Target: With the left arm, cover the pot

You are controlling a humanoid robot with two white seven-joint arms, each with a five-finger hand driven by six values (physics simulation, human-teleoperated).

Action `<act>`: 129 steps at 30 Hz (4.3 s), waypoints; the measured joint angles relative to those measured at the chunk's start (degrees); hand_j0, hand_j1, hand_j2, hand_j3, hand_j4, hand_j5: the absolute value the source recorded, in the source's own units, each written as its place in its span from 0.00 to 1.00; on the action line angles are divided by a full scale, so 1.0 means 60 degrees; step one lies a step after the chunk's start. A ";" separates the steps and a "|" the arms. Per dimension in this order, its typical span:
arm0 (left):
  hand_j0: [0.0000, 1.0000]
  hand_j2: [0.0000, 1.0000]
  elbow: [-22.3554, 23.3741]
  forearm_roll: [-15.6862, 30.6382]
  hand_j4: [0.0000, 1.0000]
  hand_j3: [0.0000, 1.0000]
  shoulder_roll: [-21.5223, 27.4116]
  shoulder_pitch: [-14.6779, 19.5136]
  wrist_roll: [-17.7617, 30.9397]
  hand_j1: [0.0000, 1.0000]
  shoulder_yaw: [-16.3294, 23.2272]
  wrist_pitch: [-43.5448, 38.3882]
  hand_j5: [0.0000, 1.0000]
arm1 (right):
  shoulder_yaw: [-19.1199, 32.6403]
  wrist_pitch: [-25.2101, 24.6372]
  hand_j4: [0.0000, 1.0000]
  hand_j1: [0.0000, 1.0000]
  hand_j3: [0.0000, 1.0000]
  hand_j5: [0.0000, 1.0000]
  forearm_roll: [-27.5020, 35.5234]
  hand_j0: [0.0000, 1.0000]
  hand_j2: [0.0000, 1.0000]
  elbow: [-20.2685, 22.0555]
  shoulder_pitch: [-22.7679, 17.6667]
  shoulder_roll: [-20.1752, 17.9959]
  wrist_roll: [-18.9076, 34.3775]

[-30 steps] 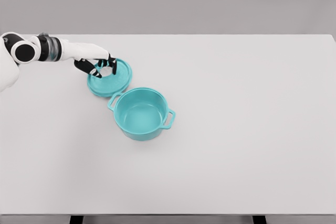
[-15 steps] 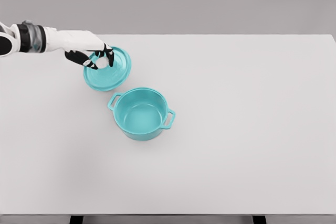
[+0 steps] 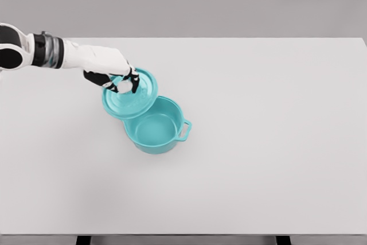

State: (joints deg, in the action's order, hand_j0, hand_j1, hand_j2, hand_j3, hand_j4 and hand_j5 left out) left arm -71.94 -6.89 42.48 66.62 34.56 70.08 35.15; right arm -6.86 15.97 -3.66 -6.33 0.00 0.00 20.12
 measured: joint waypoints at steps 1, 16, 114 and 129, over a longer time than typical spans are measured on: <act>0.45 0.45 -0.0075 0.0027 0.45 0.45 0.0002 0.0000 0.0000 0.45 0.0040 0.0000 0.45 | 0.0000 0.0000 1.00 1.00 1.00 1.00 0.0000 1.00 1.00 0.0000 0.0000 0.0000 -0.0001; 0.45 0.45 -0.0707 0.0105 0.45 0.45 -0.0163 0.0044 -0.0014 0.45 0.0485 0.0006 0.45 | 0.0000 0.0000 1.00 1.00 1.00 1.00 0.0000 1.00 1.00 0.0000 0.0000 0.0000 -0.0002; 0.79 0.79 -0.1595 0.0419 0.79 0.79 -0.0254 -0.0044 -0.0048 0.79 0.0779 -0.0014 0.79 | 0.0000 0.0000 1.00 1.00 1.00 1.00 0.0000 1.00 1.00 0.0000 0.0000 0.0000 -0.0002; 1.00 1.00 -0.1626 0.0725 1.00 1.00 -0.0068 0.0059 -0.0481 1.00 0.0617 -0.0004 1.00 | 0.0000 0.0000 1.00 1.00 1.00 1.00 0.0000 1.00 1.00 0.0000 0.0000 0.0000 -0.0001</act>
State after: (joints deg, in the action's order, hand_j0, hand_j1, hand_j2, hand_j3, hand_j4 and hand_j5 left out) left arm -81.69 -2.54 42.07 66.97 31.67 73.78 35.13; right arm -6.86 15.97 -3.66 -6.33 0.00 0.00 20.12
